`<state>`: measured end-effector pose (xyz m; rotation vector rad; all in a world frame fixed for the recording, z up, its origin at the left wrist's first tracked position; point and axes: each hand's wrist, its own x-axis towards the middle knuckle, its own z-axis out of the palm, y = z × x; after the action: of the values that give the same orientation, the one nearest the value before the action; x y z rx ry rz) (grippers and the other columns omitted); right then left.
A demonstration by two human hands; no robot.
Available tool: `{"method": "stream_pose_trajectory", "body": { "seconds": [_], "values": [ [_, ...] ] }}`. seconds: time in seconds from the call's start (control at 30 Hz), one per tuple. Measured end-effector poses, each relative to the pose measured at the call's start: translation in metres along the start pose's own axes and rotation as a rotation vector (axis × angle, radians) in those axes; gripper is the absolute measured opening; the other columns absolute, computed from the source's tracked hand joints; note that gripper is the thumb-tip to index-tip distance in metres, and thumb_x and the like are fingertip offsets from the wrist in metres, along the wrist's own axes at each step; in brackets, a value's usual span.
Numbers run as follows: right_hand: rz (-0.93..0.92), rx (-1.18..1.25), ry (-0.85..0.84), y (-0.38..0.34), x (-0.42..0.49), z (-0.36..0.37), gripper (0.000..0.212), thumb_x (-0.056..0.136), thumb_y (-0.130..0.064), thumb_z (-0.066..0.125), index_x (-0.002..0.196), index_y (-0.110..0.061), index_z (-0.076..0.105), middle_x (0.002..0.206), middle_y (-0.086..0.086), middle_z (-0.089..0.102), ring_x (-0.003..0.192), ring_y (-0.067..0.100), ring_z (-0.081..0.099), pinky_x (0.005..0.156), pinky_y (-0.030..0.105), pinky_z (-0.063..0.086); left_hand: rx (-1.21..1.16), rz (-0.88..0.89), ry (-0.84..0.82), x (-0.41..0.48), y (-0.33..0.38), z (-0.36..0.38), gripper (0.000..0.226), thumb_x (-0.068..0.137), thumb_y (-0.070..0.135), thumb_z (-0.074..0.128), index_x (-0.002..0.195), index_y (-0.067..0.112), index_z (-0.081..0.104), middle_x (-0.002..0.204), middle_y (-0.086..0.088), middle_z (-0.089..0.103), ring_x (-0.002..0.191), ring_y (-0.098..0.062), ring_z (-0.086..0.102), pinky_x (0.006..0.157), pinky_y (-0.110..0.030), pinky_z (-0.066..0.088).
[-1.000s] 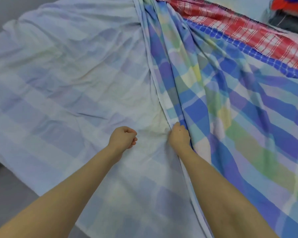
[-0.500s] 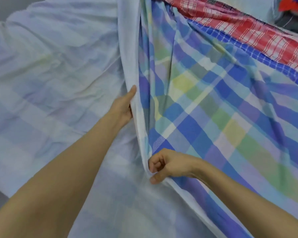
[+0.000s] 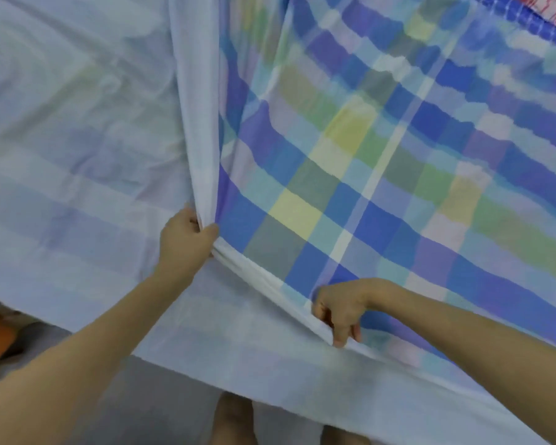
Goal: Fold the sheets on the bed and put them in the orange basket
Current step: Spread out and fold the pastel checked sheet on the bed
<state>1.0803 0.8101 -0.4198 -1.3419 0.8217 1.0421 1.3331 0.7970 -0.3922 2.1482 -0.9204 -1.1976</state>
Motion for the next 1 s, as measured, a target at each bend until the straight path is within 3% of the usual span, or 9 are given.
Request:
{"method": "stream_pose_trajectory", "body": {
  "seconds": [0.1,0.2,0.3,0.4,0.5,0.63,0.77,0.87,1.0],
  "values": [
    [0.009,-0.015,-0.05,-0.015,0.021,0.038,0.036,0.076,0.007,0.067,0.06,-0.008,0.039,0.064,0.014,0.047,0.053,0.023,0.056,0.046,0.026,0.051,0.075,-0.075,-0.061,-0.031,-0.055,-0.028,0.017,0.082,0.003,0.063,0.072,-0.002,0.05,0.063,-0.012,0.05,0.051,-0.021,0.053,0.052,-0.035,0.054],
    [0.033,-0.1,0.148,-0.014,0.044,0.068,0.032,0.073,0.006,0.057,0.061,-0.015,0.036,0.066,0.001,0.043,0.056,0.022,0.052,0.046,0.025,0.043,0.165,-0.13,-0.061,-0.032,-0.087,-0.022,0.014,0.083,0.005,0.061,0.074,0.001,0.05,0.067,-0.014,0.056,0.054,-0.025,0.06,0.051,-0.032,0.051],
    [0.036,-0.201,0.4,-0.008,0.054,0.093,0.03,0.078,-0.003,0.048,0.062,-0.022,0.032,0.067,-0.008,0.036,0.073,0.021,0.044,0.051,0.023,0.029,0.245,-0.121,-0.04,-0.011,-0.098,0.004,0.013,0.081,0.009,0.058,0.088,-0.002,0.056,0.087,-0.02,0.064,0.08,-0.035,0.065,0.071,-0.04,0.052],
    [0.078,-0.201,0.596,0.003,0.057,0.12,0.019,0.08,-0.006,0.049,0.073,-0.022,0.041,0.071,-0.007,0.046,0.079,0.024,0.048,0.049,0.022,0.02,0.416,-0.115,-0.009,0.005,-0.098,0.024,0.037,0.084,0.013,0.058,0.114,-0.006,0.047,0.11,-0.024,0.06,0.103,-0.04,0.058,0.083,-0.04,0.045],
    [0.123,-0.269,0.845,0.016,0.055,0.154,0.025,0.058,-0.005,0.068,0.078,-0.018,0.061,0.076,0.003,0.063,0.071,0.027,0.061,0.049,0.021,0.025,0.558,-0.019,0.058,0.01,-0.095,0.03,0.058,0.082,0.015,0.06,0.128,-0.004,0.031,0.116,-0.025,0.053,0.103,-0.042,0.055,0.079,-0.042,0.044],
    [0.27,-0.271,0.901,0.041,0.056,0.187,0.043,0.025,-0.006,0.079,0.062,-0.018,0.063,0.063,0.001,0.057,0.05,0.023,0.056,0.038,0.022,0.033,0.856,0.187,0.128,0.023,-0.094,0.028,0.074,0.073,0.007,0.06,0.138,-0.001,0.026,0.119,-0.025,0.042,0.1,-0.041,0.05,0.073,-0.044,0.045],
    [0.182,-0.197,1.031,0.056,0.047,0.196,0.025,0.044,-0.002,0.062,0.066,-0.013,0.058,0.062,0.006,0.055,0.042,0.027,0.053,0.032,0.025,0.029,1.064,0.259,0.108,0.037,-0.087,0.008,0.044,0.077,0.013,0.065,0.116,-0.001,0.051,0.115,-0.023,0.054,0.105,-0.04,0.054,0.083,-0.041,0.044],
    [0.094,-0.135,1.145,0.064,0.038,0.201,0.024,0.057,0.001,0.049,0.079,-0.007,0.052,0.065,0.015,0.055,0.04,0.034,0.05,0.038,0.027,0.029,0.961,0.182,0.132,0.031,-0.082,-0.016,0.033,0.083,0.015,0.057,0.108,-0.006,0.061,0.111,-0.028,0.061,0.106,-0.043,0.058,0.087,-0.043,0.046],
    [0.119,-0.121,1.089,0.061,0.017,0.224,0.016,0.083,-0.001,0.046,0.098,-0.003,0.052,0.091,0.017,0.054,0.073,0.037,0.056,0.059,0.035,0.036,0.811,0.167,0.215,-0.008,-0.093,-0.045,0.033,0.084,0.012,0.05,0.102,-0.014,0.059,0.108,-0.034,0.059,0.103,-0.047,0.056,0.086,-0.043,0.046]
  ]
}}
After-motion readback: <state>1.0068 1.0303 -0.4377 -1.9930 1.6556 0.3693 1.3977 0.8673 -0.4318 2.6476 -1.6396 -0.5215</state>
